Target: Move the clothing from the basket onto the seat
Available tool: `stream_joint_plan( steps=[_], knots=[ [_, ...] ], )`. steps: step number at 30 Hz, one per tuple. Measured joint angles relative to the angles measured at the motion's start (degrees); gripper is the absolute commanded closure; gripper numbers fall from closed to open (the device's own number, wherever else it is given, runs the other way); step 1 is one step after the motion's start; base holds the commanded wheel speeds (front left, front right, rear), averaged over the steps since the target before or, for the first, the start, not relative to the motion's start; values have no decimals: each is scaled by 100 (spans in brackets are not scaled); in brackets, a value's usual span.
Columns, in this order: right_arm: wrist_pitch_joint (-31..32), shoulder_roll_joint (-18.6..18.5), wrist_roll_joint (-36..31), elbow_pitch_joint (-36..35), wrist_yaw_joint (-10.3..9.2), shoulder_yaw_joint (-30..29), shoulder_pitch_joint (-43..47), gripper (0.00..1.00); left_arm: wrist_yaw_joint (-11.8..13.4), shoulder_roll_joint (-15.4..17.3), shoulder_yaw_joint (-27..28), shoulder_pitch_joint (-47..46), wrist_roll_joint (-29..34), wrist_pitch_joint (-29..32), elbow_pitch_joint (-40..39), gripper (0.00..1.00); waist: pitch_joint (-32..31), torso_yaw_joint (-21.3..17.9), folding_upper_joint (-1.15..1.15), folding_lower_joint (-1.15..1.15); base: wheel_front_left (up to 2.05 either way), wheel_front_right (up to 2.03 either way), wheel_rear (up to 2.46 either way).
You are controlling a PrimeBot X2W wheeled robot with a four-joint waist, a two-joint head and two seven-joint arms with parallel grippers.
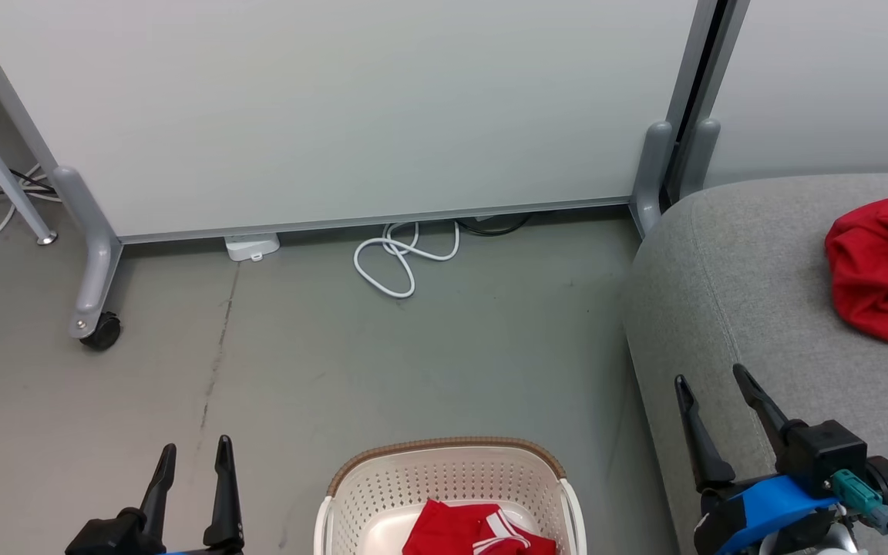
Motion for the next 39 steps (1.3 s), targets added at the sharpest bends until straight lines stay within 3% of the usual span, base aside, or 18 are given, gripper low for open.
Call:
stream_joint_plan(
  steps=[10,18,30,39],
  knots=[
    [49,1,9,-90,0,202,-71,0,0,31,-142,-82,30,-1,-24,0,301,-148,-1,0,0,0,0],
    [15,1,-10,-320,0,658,-632,0,0,158,-456,-600,19,-1,304,0,1162,-706,-1,1,0,0,0],
    [-214,0,79,-581,0,1254,-1489,0,-18,296,-1390,-2137,-318,98,2380,0,2724,-1669,-1,2,0,0,0],
    [-365,-1,147,-776,0,1435,-1781,0,-19,377,-2362,-3286,-467,467,3520,0,3657,-2047,-1,2,0,0,0]
  ],
)
